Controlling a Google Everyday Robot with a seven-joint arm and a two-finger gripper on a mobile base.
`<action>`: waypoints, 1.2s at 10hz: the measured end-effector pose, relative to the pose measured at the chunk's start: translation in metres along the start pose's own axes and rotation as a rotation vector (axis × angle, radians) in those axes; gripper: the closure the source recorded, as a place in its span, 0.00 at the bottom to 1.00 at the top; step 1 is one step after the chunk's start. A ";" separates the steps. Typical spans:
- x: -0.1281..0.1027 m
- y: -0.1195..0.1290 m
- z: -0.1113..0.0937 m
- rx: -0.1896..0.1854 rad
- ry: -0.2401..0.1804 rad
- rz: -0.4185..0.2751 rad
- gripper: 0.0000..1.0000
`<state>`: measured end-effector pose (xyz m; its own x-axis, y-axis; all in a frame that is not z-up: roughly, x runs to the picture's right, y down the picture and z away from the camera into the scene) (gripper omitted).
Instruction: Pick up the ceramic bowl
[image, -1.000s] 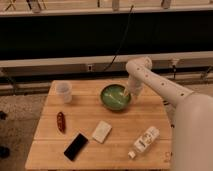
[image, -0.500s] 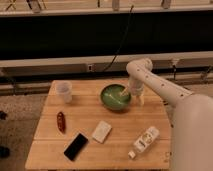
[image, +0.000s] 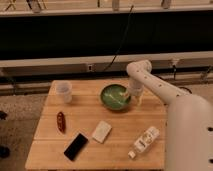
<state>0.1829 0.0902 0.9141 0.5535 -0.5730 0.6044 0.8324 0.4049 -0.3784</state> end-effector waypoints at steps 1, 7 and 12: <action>0.001 0.000 0.000 -0.002 -0.006 0.000 0.68; 0.011 0.000 0.008 -0.004 -0.025 0.001 1.00; 0.012 0.001 0.007 -0.004 -0.023 0.003 1.00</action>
<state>0.1898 0.0887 0.9260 0.5554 -0.5550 0.6193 0.8308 0.4040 -0.3829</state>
